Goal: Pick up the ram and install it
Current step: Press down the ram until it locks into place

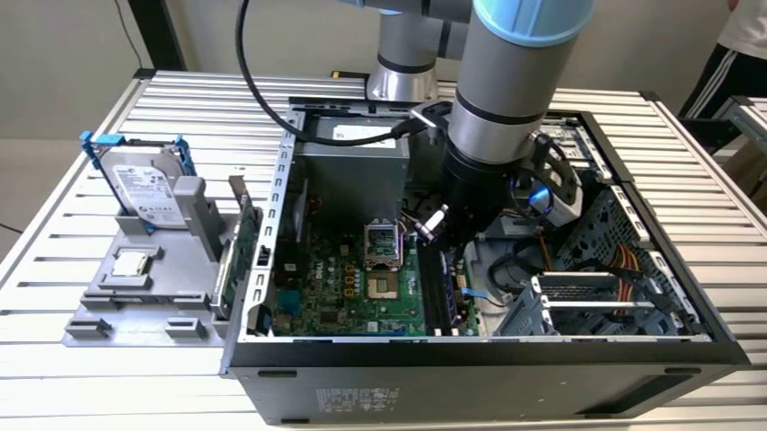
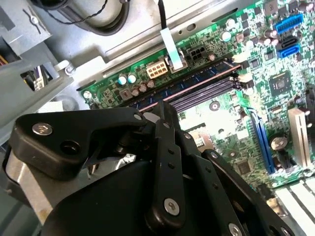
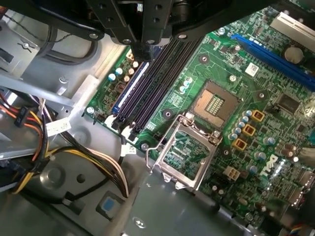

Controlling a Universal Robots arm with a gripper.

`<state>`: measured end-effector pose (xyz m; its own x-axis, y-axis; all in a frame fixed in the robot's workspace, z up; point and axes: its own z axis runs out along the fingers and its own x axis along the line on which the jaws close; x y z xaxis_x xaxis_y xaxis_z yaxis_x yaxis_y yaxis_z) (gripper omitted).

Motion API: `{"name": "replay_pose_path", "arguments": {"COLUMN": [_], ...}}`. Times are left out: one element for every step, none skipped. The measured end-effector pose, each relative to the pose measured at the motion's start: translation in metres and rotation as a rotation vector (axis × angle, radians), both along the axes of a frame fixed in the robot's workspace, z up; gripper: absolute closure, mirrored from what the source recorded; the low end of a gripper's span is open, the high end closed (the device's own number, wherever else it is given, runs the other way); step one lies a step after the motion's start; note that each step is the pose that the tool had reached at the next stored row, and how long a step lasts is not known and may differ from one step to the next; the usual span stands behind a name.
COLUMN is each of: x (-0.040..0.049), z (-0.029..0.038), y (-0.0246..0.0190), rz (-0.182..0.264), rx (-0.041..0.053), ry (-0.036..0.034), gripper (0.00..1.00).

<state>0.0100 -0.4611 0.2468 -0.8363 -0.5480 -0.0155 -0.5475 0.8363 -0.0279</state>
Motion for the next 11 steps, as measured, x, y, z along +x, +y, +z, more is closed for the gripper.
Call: {"name": "replay_pose_path", "arguments": {"x": [0.0, 0.0, 0.0, 0.0, 0.0, 0.0, 0.0, 0.0, 0.0, 0.0, 0.0], "z": [0.0, 0.0, 0.0, 0.0, 0.0, 0.0, 0.0, 0.0, 0.0, 0.0, 0.0], "y": [0.0001, 0.0002, 0.0004, 0.0005, 0.0006, 0.0007, 0.0008, 0.0009, 0.001, 0.001, 0.0011], "rz": [0.008, 0.016, 0.025, 0.033, 0.041, 0.049, 0.057, 0.064, 0.072, 0.08, 0.087], "rx": [0.0, 0.0, 0.0001, 0.0001, 0.0001, 0.0, 0.0, 0.0, 0.0, 0.0, 0.0001], "ry": [0.0, 0.0001, 0.0001, 0.0001, 0.0002, 0.0002, 0.0002, 0.0002, 0.0002, 0.0002, 0.0003], "gripper": [1.0, 1.0, 1.0, 1.0, 1.0, 1.0, 1.0, 1.0, 1.0, 1.0, 1.0]}}
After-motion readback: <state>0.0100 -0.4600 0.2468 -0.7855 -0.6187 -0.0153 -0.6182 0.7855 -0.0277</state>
